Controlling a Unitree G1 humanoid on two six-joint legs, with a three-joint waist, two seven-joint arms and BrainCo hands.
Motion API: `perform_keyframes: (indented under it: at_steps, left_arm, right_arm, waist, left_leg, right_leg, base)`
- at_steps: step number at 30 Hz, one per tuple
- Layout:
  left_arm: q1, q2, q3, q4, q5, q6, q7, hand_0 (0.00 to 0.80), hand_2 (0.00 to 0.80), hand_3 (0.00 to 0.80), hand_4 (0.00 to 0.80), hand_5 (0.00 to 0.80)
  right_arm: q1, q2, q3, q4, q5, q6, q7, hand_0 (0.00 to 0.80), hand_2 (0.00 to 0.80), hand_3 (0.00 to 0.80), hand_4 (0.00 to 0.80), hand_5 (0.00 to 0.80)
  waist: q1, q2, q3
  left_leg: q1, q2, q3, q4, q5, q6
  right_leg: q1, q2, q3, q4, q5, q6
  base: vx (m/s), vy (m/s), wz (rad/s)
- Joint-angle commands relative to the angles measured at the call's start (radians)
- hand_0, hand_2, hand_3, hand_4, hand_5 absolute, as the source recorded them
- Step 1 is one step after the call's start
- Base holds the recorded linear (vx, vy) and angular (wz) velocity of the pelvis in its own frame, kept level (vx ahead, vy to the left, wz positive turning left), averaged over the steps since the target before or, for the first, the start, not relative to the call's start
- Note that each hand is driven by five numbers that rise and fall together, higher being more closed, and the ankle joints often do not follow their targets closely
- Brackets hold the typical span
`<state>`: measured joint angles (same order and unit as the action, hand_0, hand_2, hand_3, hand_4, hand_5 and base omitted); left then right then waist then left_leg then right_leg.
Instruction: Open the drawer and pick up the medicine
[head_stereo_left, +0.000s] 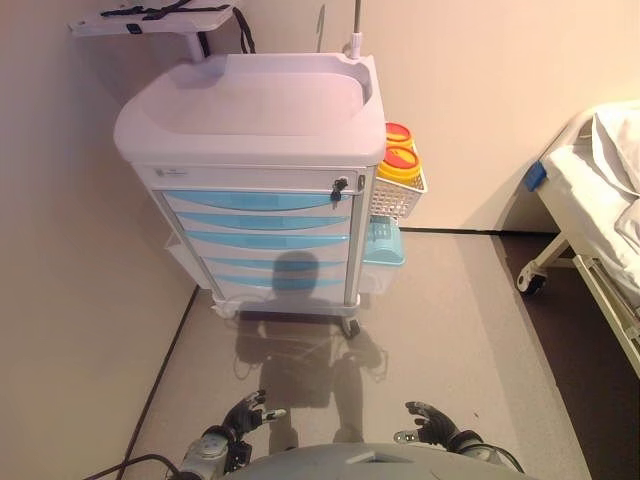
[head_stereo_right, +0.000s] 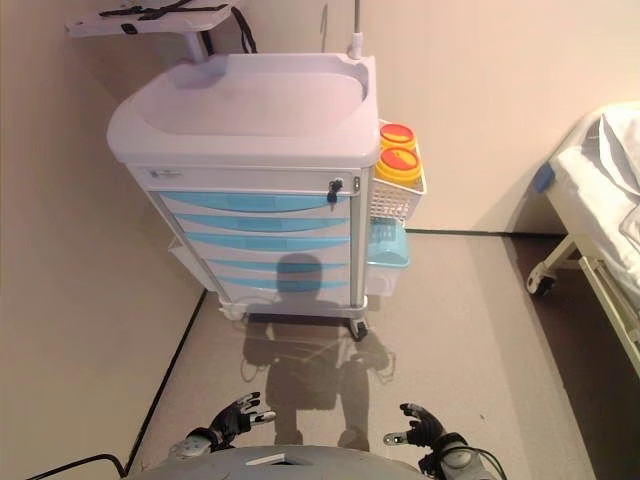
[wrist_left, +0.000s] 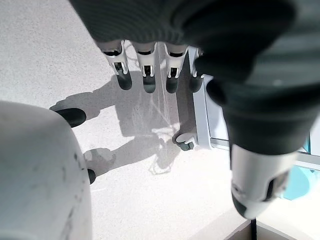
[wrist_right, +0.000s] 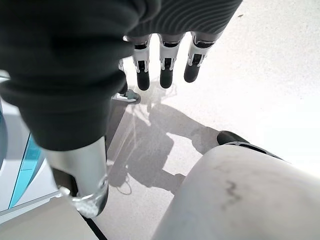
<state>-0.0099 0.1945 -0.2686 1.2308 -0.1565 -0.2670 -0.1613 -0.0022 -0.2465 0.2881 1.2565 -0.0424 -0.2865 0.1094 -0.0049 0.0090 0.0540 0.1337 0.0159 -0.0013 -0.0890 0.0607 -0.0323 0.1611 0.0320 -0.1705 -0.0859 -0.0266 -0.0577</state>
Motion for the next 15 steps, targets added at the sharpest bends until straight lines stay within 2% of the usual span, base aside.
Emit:
perform_keyframes:
  at_steps: [1,15]
  left_arm:
    - [-0.046,-0.032,0.002,0.062,0.002,-0.054,0.002,0.0,0.0,0.0,0.0,0.0]
    - [-0.041,-0.025,0.046,0.084,-0.015,-0.014,0.016,0.0,0.0,0.0,0.0,0.0]
  right_arm:
    - [-0.049,0.045,0.007,0.035,-0.014,-0.025,-0.015,0.0,0.0,0.0,0.0,0.0]
    - [-0.043,0.044,-0.002,0.045,-0.019,-0.027,-0.017,0.0,0.0,0.0,0.0,0.0]
  waist:
    - [0.005,-0.035,0.014]
    - [0.005,-0.034,0.012]
  left_leg:
    - [0.006,-0.057,0.053,0.002,-0.118,0.054]
    - [0.007,-0.058,0.053,0.002,-0.117,0.052]
  right_leg:
    - [-0.03,-0.056,0.014,0.003,0.035,0.112]
    - [-0.029,-0.056,0.012,0.005,0.032,0.111]
  base:
    - [0.0,0.0,0.0]
    - [0.01,0.003,0.0]
